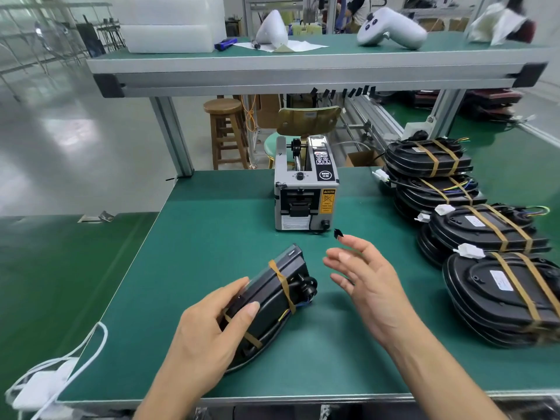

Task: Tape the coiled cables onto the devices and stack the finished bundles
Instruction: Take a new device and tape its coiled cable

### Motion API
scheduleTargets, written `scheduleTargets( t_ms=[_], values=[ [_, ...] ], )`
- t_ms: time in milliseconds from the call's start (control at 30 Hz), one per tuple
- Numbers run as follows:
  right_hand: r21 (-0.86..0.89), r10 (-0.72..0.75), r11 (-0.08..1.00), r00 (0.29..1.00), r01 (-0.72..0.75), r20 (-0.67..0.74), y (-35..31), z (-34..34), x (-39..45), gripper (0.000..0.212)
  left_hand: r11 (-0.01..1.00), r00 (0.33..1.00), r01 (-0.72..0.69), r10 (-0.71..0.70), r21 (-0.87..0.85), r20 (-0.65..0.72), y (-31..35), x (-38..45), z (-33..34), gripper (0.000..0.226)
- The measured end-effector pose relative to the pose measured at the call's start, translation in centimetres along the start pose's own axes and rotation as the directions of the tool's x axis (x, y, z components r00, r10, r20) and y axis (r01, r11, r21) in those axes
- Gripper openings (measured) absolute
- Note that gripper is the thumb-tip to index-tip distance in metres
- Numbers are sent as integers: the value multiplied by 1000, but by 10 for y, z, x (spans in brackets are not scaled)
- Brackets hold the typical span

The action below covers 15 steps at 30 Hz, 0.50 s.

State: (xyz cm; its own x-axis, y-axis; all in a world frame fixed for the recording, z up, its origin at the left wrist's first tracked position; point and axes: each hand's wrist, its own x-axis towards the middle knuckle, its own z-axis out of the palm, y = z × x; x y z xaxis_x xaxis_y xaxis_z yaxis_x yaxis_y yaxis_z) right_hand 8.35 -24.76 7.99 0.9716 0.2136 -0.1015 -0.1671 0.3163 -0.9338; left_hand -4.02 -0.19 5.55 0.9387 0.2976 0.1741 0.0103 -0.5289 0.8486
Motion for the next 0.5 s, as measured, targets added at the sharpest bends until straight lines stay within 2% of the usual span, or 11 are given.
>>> scheduleTargets(
  t_ms=[100,200,400,500],
  values=[
    [-145,-37,989,998,43,42,8,13,4,35,989,999,28,-30,-148,-14,-7,-3,3,41],
    [-206,-88,974,995,96,48,8,25,9,47,959,999,14,-24,-282,-33,-10,-3,12,41],
    [-160,-134,977,990,141,51,-4,32,20,42,899,998,-63,44,-433,-54,-4,-1,33,42],
    [-224,-194,954,980,197,37,-9,30,17,54,883,998,-68,64,-465,-23,-7,-2,43,44]
  ],
)
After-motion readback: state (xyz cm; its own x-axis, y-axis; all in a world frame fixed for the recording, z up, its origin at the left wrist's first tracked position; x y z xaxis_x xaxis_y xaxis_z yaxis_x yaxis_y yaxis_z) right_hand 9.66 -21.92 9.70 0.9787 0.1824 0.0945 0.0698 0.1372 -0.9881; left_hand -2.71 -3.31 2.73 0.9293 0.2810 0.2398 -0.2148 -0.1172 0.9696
